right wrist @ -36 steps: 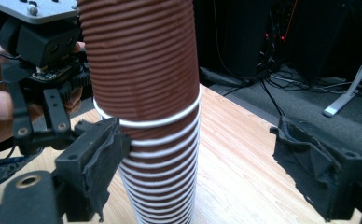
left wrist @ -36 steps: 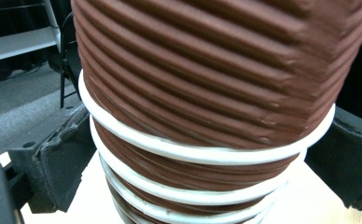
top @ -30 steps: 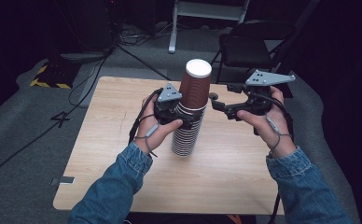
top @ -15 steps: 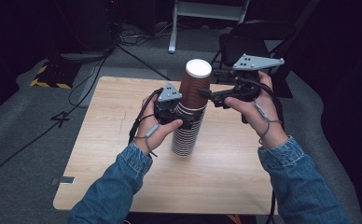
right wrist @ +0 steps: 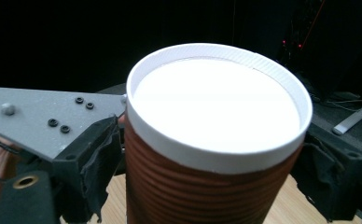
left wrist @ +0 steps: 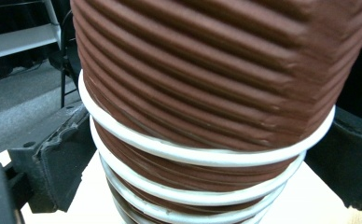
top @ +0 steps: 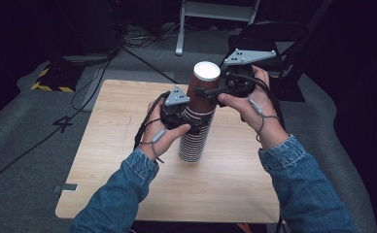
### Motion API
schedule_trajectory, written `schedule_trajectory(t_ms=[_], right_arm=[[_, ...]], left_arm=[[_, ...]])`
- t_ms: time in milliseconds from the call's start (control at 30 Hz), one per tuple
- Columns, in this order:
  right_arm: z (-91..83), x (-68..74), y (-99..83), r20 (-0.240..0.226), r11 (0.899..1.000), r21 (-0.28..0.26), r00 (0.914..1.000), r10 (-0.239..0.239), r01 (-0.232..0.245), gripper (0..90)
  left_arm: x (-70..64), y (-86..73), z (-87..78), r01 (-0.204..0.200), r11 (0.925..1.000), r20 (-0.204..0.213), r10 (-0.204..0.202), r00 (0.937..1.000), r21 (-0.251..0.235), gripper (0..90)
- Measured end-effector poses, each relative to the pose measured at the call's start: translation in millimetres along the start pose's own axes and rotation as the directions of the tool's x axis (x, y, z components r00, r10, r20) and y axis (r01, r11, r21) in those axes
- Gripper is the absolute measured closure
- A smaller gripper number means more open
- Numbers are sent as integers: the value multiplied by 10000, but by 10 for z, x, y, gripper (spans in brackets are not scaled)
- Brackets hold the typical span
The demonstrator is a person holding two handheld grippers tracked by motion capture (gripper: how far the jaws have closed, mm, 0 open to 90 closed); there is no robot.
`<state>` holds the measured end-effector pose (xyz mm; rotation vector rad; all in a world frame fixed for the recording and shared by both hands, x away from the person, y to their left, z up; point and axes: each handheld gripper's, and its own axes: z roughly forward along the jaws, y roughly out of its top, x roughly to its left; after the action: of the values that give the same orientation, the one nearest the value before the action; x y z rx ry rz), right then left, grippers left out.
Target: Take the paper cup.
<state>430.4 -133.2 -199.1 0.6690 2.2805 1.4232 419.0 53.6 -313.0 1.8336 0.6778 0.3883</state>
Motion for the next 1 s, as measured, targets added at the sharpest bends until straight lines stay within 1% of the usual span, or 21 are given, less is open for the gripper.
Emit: schedule_trajectory(t_ms=[67, 167, 467, 700, 767, 800, 833, 1000], right_arm=[[27, -1, -4, 2, 10000, 74, 10000, 57, -57, 156], [64, 1, -19, 17, 9995, 301, 10000, -11, 11, 162], [65, -15, -16, -45, 9993, 344, 9999, 118, -116, 181], [65, -17, 2, -75, 9990, 436, 9999, 126, -122, 189], [57, -16, 15, -72, 9990, 425, 9999, 139, -136, 192], [50, -19, 25, -74, 9993, 326, 9998, 169, -167, 193], [18, -26, 62, -78, 9996, 100, 9997, 251, -250, 194], [-29, -25, 134, -91, 9996, -20, 9995, 296, -297, 194]], left_arm=[[-1, 0, 0, 0, 10000, -2, 0, 10000, 0, 25], [-3, -2, 1, 5, 10000, -9, -5, 10000, -30, 25], [-2, -4, 1, 1, 10000, -21, -1, 10000, -38, 25], [0, -6, -2, -54, 10000, -40, 54, 10000, -32, 25], [0, -7, -1, -52, 10000, -35, 52, 10000, -42, 25], [0, -8, -2, -64, 10000, -36, 64, 10000, -39, 25], [1, -9, -2, -63, 10000, -32, 63, 10000, -50, 25], [2, -9, -2, -68, 10000, -29, 67, 10000, -56, 25]])
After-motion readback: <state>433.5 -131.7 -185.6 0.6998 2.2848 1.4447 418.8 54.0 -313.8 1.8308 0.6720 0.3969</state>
